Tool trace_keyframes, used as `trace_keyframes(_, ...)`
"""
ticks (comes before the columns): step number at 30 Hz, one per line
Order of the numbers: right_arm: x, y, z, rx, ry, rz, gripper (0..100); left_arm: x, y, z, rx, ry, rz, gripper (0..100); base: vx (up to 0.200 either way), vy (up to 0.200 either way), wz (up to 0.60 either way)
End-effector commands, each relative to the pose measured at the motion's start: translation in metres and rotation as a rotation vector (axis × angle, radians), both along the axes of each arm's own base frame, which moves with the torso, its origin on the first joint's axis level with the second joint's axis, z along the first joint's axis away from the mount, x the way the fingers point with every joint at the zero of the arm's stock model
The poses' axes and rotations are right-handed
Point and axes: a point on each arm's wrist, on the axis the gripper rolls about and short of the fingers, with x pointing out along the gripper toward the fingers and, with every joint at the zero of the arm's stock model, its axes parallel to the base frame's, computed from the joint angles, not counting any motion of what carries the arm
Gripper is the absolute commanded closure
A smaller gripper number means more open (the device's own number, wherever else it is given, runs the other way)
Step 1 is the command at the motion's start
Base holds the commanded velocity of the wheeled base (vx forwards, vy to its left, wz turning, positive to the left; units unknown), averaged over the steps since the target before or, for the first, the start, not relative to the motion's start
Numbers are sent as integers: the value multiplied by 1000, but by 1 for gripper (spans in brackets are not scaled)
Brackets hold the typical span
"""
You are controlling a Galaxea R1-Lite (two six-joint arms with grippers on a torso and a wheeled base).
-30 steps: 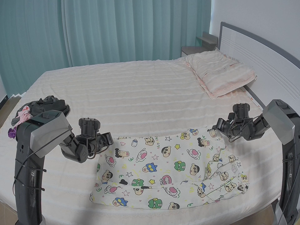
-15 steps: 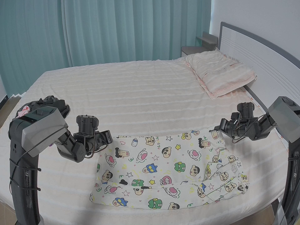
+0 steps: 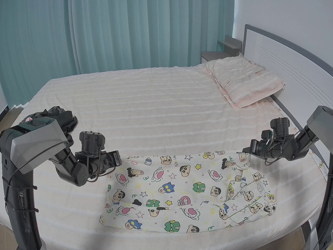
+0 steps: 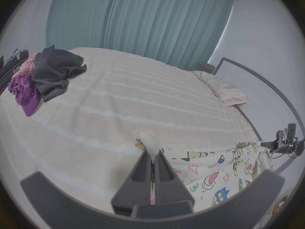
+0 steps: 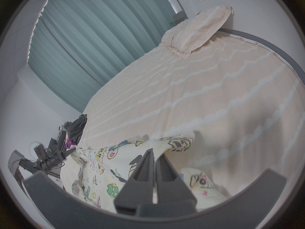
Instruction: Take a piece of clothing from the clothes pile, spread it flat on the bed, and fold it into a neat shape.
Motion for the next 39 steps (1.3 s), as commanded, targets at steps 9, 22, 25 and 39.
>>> trace_keyframes(9, -51, -16, -15, -41, -12, 53, 100, -55, 5, -14, 11, 3, -38, 100, 0, 0, 0)
trace_keyframes(22, -99, -21, -45, -113, 10, 115, 100, -96, 0, -42, 51, 81, -107, 100, 0, 0, 0)
trace_keyframes(25, -107, -24, -51, -133, 30, 130, 100, -107, 1, -48, 68, 120, -136, 100, 0, 0, 0)
trace_keyframes(39, -125, -23, -80, -182, 26, 157, 100, -121, 2, -70, 82, 188, -168, 100, 0, 0, 0)
